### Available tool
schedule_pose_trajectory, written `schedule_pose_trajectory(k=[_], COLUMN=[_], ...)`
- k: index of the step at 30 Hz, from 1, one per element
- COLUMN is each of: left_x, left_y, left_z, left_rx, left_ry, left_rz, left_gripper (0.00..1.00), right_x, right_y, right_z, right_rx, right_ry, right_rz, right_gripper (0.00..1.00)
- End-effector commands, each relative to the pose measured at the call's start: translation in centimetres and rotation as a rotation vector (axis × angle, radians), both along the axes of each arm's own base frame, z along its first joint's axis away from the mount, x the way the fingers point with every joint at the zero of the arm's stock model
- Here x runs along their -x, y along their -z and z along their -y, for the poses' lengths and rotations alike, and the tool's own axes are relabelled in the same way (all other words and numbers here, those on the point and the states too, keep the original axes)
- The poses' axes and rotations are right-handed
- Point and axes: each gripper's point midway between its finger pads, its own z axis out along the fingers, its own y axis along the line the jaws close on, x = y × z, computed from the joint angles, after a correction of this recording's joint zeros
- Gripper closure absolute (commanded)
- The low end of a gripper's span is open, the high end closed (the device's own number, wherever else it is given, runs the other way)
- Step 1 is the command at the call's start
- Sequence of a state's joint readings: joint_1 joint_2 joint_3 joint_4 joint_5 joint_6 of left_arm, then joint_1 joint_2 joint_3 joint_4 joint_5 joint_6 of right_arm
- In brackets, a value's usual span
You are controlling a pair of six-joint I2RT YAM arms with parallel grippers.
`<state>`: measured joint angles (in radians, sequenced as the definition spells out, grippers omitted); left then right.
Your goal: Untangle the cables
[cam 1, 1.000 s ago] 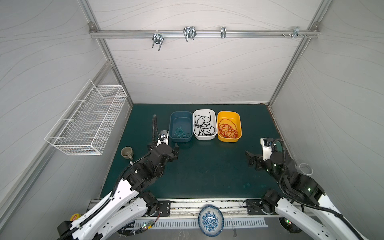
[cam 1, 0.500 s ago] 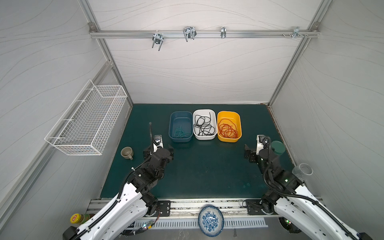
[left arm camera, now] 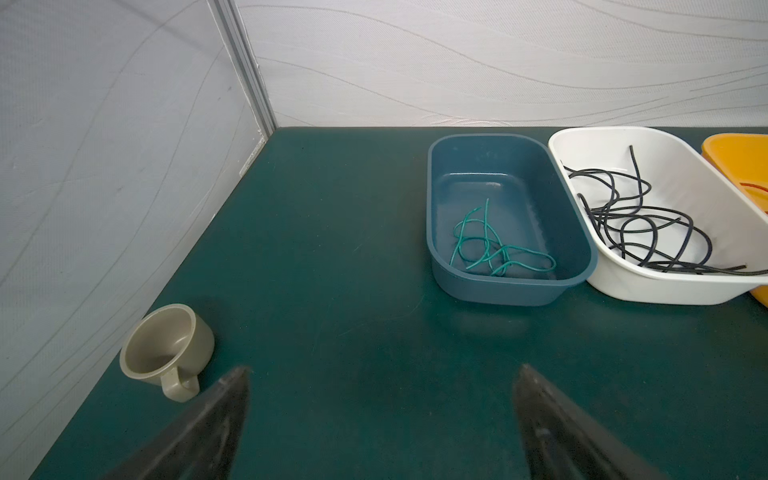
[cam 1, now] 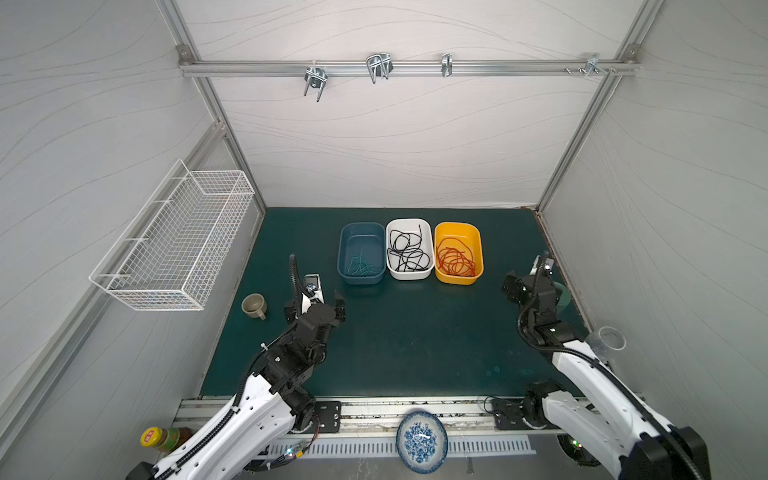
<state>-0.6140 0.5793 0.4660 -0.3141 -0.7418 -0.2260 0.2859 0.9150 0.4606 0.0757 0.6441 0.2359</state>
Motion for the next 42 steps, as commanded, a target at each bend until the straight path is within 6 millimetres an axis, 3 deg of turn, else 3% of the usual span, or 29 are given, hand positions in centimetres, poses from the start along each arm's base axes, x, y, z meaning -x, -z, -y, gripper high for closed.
schedule_pose_trajectory(k=[1,10,12,14,18,25,29,32,42], left_x=[-0.4,-0.5,-0.6,-0.6,-0.6,-0.6,-0.6,-0.7,-0.8], left_y=[-1.0,-0.8,-0.8,-0.7,-0.6,-0.7,-0.8,-0.8,-0.8], left_z=[0.0,0.1,0.2,0.4,0.5,0.5,0.7,0.8,1.0], left_rx=[0.013,0.003,0.006,0.005,-0.001,-0.007,-0.005,-0.003,-0.005], left_ry=[-0.007,0.005,0.007,0.020,0.024,0.034,0.045,0.049,0.060], left_rz=[0.044,0.045,0.046,0.038,0.037,0.042,0.046,0.047,0.054], left_gripper=[0.00,0.00,0.00,0.00,0.00,0.00,0.00,0.00,0.00], right_x=[-1.8,-4.8,-5.7,-6.6,-7.7,-8.0,-7.2,-7.0,-7.2], right_y=[-0.6,1.9,2.4,2.1,1.9,2.7,5.1,5.1,8.0], right_z=[0.0,-1.2,-2.7,-3.9,-3.8,-2.4,-3.3,-4.4,-4.4], right_rx=[0.019,-0.022,-0.011,0.007,0.028,-0.016,-0.005,0.026,0.042], right_ry=[0.007,-0.074,-0.169,-0.235,-0.236,-0.255,-0.329,-0.402,-0.384], right_rz=[0.056,0.073,0.064,0.051,0.063,0.030,-0.003,0.054,0.066], right_gripper=[0.01,0.01,0.01,0.01,0.01,0.01,0.01,0.01,0.01])
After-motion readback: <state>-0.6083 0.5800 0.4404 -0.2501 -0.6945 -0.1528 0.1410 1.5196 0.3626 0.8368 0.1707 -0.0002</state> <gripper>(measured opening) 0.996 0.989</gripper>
